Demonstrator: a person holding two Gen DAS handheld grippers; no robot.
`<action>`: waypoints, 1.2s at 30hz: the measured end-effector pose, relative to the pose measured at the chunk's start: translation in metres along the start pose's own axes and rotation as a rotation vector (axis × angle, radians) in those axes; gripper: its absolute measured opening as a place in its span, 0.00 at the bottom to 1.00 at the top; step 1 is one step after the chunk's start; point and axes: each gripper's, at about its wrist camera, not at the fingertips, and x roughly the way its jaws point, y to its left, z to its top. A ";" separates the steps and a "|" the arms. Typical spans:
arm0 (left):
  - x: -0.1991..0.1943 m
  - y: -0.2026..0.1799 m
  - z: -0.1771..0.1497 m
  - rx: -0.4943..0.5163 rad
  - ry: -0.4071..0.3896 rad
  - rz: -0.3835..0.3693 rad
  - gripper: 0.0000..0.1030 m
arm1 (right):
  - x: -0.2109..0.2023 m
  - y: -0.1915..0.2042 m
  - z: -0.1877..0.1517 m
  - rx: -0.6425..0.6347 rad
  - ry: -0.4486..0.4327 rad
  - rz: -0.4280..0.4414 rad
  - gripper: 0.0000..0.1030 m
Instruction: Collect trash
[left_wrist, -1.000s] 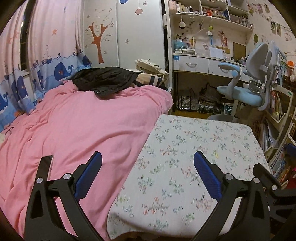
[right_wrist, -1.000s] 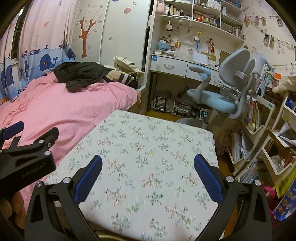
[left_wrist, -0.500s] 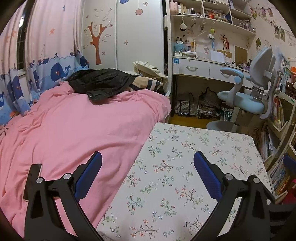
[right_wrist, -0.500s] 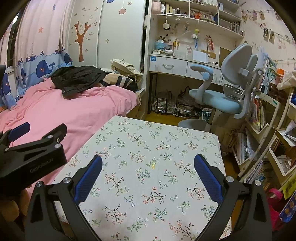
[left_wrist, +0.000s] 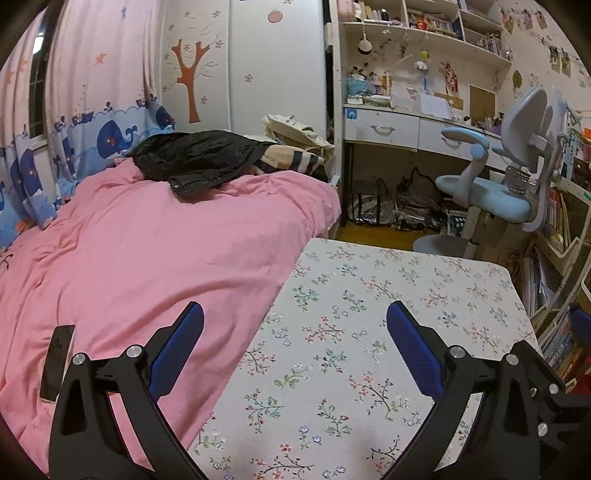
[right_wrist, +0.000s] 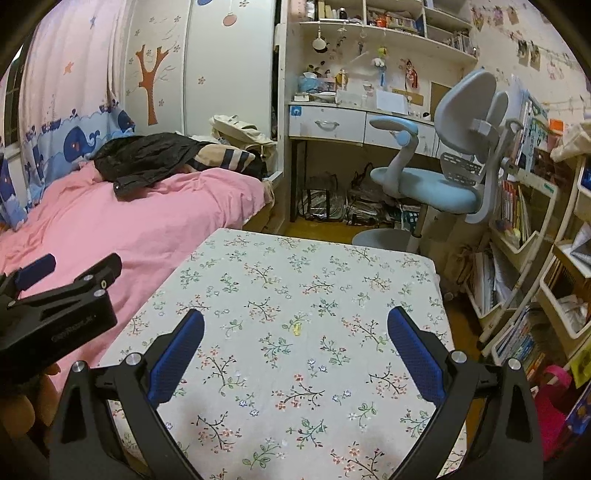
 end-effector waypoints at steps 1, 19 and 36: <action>0.000 -0.001 0.000 0.004 0.002 -0.003 0.93 | 0.000 -0.003 -0.001 0.008 -0.002 -0.001 0.93; -0.006 -0.008 -0.001 0.037 0.018 -0.093 0.93 | -0.001 -0.020 0.000 0.062 -0.072 -0.046 0.93; -0.015 -0.009 0.001 0.046 -0.002 -0.108 0.93 | -0.006 -0.017 0.000 0.063 -0.123 -0.046 0.93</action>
